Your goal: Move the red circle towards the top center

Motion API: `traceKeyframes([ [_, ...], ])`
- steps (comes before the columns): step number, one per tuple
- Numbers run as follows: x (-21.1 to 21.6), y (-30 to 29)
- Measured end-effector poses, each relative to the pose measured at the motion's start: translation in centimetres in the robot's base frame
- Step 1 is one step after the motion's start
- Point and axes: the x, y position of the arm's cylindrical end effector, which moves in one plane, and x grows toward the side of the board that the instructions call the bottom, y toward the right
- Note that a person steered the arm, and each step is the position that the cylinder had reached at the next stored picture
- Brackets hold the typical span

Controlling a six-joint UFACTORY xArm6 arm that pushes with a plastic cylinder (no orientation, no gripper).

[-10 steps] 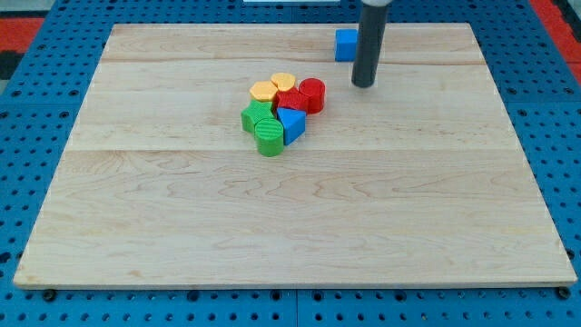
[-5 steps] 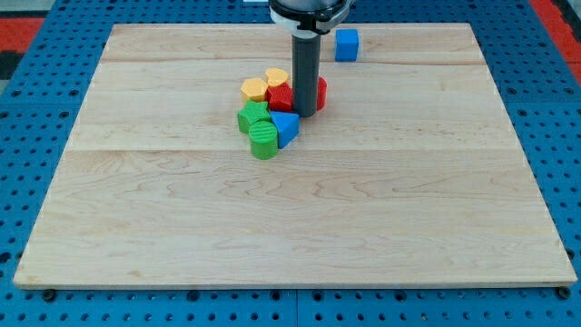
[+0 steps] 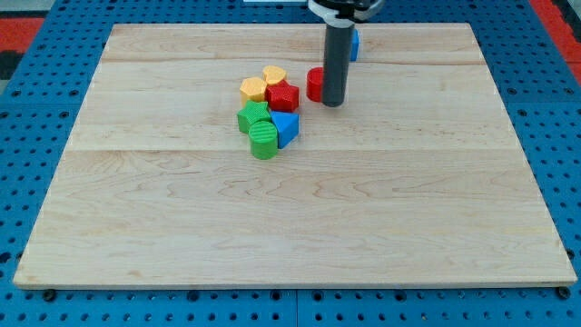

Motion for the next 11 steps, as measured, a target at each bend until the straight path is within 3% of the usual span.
traceKeyframes([
  [4,-4.9,-2.2],
  [7,-5.0,-5.8],
  [11,-6.7,-6.2],
])
